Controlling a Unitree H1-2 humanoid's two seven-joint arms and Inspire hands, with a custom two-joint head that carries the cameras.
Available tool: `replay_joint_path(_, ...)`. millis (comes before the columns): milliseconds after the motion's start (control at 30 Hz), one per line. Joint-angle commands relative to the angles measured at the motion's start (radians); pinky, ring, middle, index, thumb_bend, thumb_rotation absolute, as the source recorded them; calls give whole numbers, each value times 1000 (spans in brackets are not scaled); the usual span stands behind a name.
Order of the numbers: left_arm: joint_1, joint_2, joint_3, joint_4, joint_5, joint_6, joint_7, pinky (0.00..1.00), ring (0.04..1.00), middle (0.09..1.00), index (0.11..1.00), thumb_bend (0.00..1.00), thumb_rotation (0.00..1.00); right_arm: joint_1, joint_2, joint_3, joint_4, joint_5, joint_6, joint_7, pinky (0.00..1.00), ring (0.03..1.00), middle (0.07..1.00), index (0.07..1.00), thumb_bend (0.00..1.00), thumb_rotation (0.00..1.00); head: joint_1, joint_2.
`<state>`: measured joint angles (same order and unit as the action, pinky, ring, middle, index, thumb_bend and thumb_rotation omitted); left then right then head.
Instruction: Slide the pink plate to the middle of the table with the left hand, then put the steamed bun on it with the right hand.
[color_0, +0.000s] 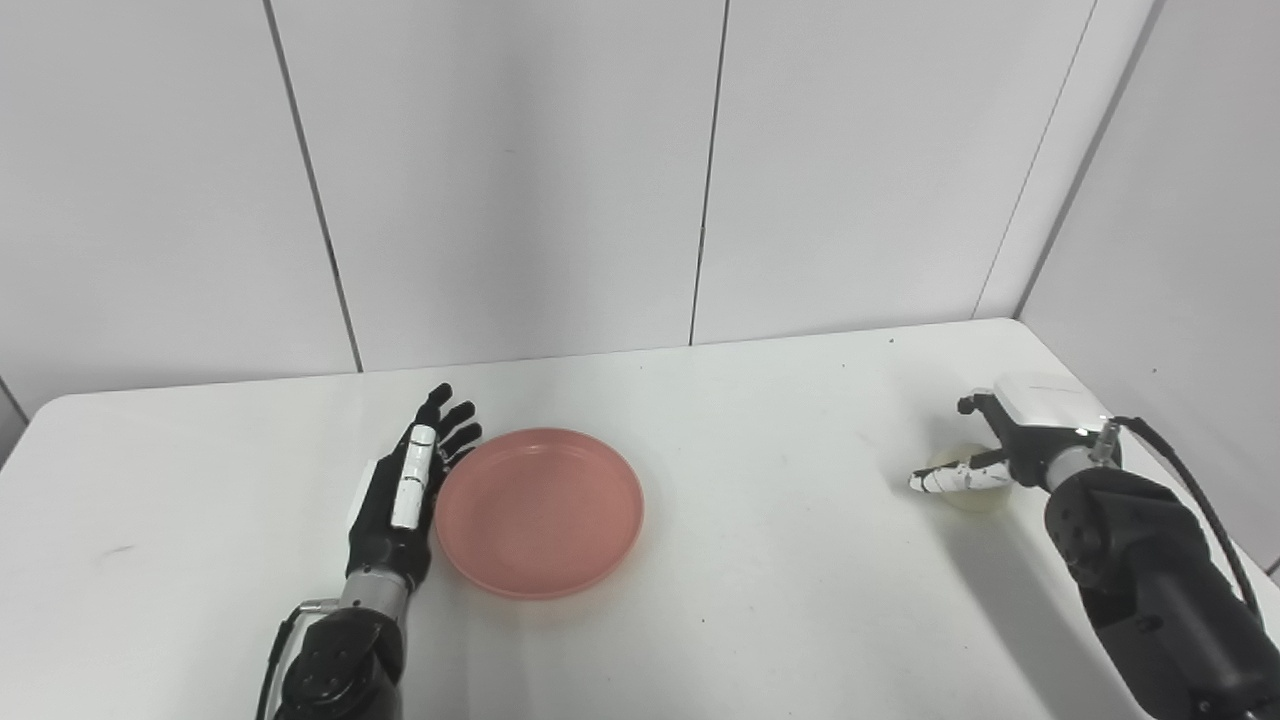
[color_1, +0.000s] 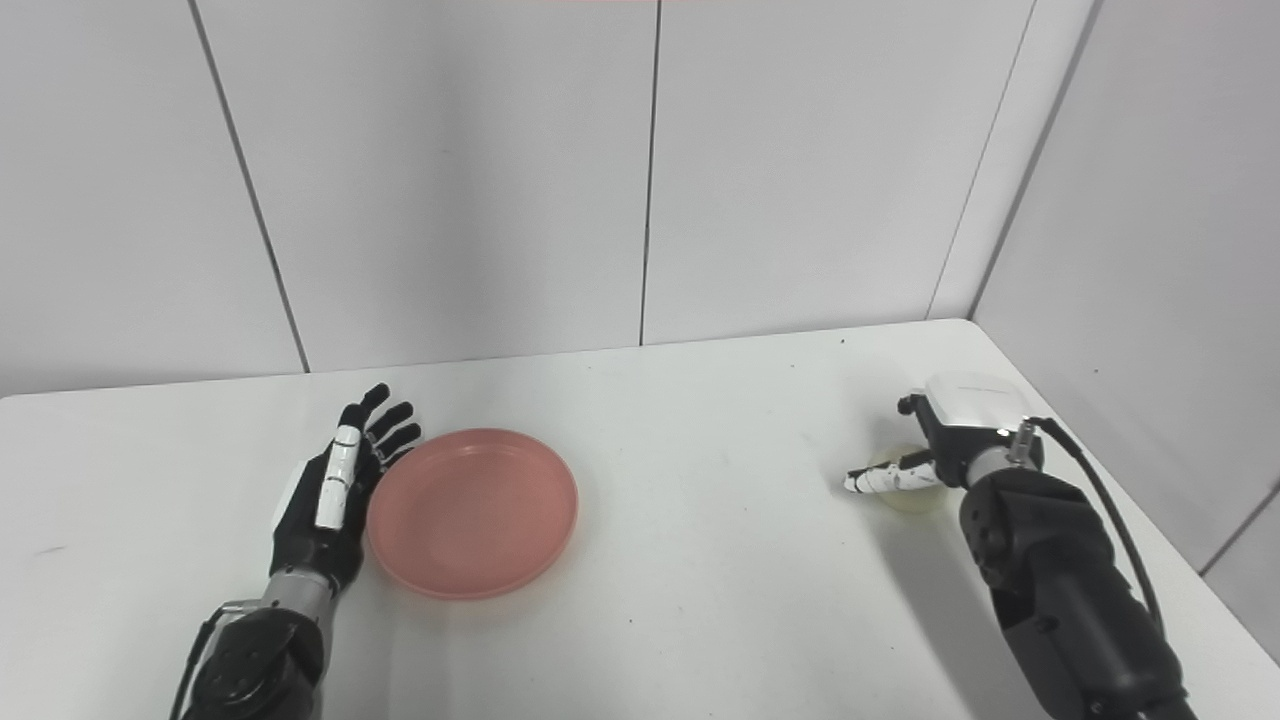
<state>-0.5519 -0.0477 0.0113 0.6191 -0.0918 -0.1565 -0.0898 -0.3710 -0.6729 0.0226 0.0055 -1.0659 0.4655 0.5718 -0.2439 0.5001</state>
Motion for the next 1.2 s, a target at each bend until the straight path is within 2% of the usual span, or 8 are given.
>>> replay_joint_path(0, -14, 3, -2, 11, -4, 13, -12, 840, 857, 877, 892, 636, 923, -41, -37, -5, -5, -1, 1, -23, 667, 825, 864, 811, 1000, 686, 2, 2)
replay_joint_path(433, -11, -2, 1, 4, -5, 31, -13, 839, 864, 880, 887, 652, 928, -27, -22, -10, -3, 45, 3, 1, 696, 858, 896, 821, 1000, 687, 8, 5)
replay_joint_path(733, -18, -1, 4, 24, -11, 30, -21, 801, 837, 869, 867, 646, 913, -24, 0, -24, -5, -1, 4, 3, 660, 833, 875, 801, 1000, 638, 6, 5)
replay_joint_path(867, -20, -3, 8, 25, -15, 37, -22, 797, 830, 866, 859, 670, 898, -22, 17, -47, -7, -10, 4, -16, 590, 767, 818, 769, 1000, 530, 6, 7)
replay_joint_path(1000, -21, -2, 5, 23, -15, 37, -24, 783, 819, 861, 854, 679, 902, -26, 7, -37, 2, 9, 3, -41, 469, 612, 719, 708, 937, 363, 5, 8)
replay_joint_path(1067, -22, -2, 4, 23, -15, 40, -24, 781, 816, 860, 852, 681, 905, -27, 0, -29, 4, 13, 2, -46, 350, 449, 552, 654, 881, 252, 4, 8)
replay_joint_path(1100, -22, -2, 4, 23, -15, 42, -25, 780, 815, 861, 851, 679, 907, -27, -3, -27, 4, 18, 2, -48, 286, 368, 506, 633, 698, 103, 3, 8)
replay_joint_path(1167, -23, -1, 4, 23, -16, 46, -27, 777, 813, 862, 849, 676, 911, -25, -3, -32, -1, 34, 2, -48, 223, 295, 479, 615, 605, 26, 2, 9)
